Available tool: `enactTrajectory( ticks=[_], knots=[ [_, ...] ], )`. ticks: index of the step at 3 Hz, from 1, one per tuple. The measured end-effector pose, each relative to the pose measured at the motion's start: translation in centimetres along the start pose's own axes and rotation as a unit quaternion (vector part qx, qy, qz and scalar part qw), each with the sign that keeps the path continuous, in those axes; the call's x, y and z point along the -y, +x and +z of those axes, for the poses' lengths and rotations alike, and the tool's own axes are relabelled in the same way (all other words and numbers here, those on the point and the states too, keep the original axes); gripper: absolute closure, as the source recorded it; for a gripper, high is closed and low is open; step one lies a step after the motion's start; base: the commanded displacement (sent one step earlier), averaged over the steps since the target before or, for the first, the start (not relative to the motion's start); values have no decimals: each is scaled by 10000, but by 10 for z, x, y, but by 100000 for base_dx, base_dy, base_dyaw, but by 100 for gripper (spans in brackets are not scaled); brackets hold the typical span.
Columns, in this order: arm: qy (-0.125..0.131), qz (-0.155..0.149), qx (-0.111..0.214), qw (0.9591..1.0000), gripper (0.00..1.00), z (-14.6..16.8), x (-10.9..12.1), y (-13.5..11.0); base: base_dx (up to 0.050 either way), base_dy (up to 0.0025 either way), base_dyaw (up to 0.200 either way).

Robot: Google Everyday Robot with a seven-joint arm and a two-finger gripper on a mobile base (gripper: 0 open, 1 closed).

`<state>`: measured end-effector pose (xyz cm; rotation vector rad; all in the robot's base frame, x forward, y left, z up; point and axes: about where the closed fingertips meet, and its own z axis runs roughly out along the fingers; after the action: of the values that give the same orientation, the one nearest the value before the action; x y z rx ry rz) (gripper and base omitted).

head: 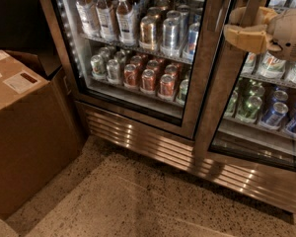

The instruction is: Open right fridge door

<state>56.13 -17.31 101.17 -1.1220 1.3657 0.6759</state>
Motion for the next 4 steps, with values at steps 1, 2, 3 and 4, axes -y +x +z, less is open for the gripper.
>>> enactTrajectory(
  ticks=[1, 2, 3, 4],
  knots=[
    [0, 0, 0, 10000, 100, 0, 0, 0, -5001, 3, -32],
    [0, 0, 0, 10000, 100, 0, 0, 0, -4998, -6, 39],
    [0, 0, 0, 10000, 100, 0, 0, 0, -5002, 9, -55],
    [0, 0, 0, 10000, 100, 0, 0, 0, -5004, 10, -68]
  ],
)
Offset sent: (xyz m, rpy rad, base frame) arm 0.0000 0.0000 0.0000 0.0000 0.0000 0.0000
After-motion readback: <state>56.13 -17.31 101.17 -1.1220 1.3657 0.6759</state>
